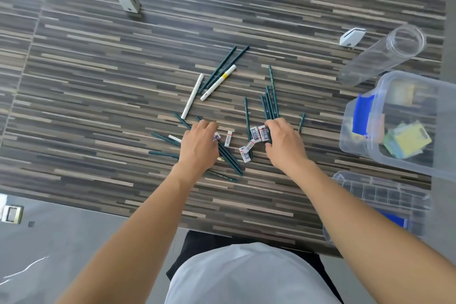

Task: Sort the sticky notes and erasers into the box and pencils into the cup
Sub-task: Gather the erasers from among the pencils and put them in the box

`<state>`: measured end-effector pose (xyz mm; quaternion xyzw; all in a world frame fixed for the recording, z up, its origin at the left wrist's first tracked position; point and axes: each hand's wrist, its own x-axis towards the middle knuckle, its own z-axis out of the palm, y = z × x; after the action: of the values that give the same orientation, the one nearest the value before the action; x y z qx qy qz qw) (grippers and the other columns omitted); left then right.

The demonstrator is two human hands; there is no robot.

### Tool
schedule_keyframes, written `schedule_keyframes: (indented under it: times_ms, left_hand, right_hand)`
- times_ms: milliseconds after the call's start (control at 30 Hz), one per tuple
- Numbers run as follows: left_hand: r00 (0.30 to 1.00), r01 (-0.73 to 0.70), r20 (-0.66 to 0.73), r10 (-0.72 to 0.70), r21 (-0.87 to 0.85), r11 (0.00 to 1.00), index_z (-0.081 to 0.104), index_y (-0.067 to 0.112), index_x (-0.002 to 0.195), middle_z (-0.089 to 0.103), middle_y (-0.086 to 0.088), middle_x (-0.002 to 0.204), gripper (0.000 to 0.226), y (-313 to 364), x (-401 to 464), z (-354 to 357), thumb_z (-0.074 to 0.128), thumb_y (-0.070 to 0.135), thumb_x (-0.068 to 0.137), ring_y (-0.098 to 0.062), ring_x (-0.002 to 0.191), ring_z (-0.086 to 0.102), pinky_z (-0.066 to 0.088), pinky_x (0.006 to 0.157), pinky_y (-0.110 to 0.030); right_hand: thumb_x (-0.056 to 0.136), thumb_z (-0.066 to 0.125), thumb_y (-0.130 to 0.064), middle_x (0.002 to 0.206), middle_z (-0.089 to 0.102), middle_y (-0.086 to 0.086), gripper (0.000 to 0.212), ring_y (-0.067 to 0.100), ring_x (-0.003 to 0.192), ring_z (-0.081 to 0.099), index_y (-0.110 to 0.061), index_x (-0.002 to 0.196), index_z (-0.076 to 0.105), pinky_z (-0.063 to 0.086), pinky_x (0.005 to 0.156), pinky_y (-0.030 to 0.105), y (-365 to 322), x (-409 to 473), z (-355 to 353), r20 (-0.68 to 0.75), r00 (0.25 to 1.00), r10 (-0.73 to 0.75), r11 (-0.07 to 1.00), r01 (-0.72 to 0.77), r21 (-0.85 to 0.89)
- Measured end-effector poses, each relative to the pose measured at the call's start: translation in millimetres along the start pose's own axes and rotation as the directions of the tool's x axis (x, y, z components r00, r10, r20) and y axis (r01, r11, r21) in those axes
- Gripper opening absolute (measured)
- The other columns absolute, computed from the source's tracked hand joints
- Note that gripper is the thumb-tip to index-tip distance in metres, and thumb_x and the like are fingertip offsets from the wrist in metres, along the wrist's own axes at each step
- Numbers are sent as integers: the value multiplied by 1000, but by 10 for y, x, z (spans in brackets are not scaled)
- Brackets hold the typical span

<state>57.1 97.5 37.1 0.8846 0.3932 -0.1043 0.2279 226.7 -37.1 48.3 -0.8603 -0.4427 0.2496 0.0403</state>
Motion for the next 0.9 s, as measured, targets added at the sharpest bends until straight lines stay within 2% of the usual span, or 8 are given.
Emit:
schedule_keyframes:
  times_ms: [300,567,667,767,833,900]
  left_hand:
    - [999,-24,50,21,55,998,57,14,125,59,-8,115,36,-56,176,260,58,10,89,-28,101,55,46,80,-38]
    - [998,-52,23,50,58,997,64,8,115,65,-10,105,25,-24,250,289,55,6,92,-30,93,56,47,82,-38]
    - [999,-31,-16,30,-57,998,62,1,113,62,-14,103,22,19,231,258,52,3,93,-31,82,58,47,70,-37]
    - [998,-47,-43,40,-171,984,59,0,115,52,-13,107,23,74,196,228,49,3,95,-22,66,52,39,59,-28]
    - [998,-55,-47,47,-196,979,57,3,110,48,-9,107,18,99,172,228,47,5,95,-18,65,49,37,61,-27]
    - [999,-16,-40,7,-223,975,55,6,102,48,-6,101,12,125,149,238,45,8,94,-20,70,49,35,64,-27]
  right_hand:
    - [76,74,-3,122,50,6,61,20,105,49,-11,131,48,43,88,35,38,308,237,84,994,-75,992,83,-93]
    - [79,73,-7,116,53,5,47,20,100,48,-13,122,54,41,86,35,67,357,304,69,991,-112,981,122,-150]
    - [79,70,-3,117,50,6,49,21,96,51,-10,124,52,45,86,35,80,299,271,46,995,-91,993,95,-76]
    - [80,66,6,118,39,7,45,15,77,52,-7,120,51,50,68,30,75,234,211,52,998,-36,996,31,80]
    - [78,64,11,119,33,6,45,10,68,48,-7,116,50,40,58,20,74,195,191,55,998,1,989,-9,147]
    - [77,63,13,115,31,2,42,8,70,47,-10,109,48,34,58,15,67,161,177,44,998,41,977,-49,210]
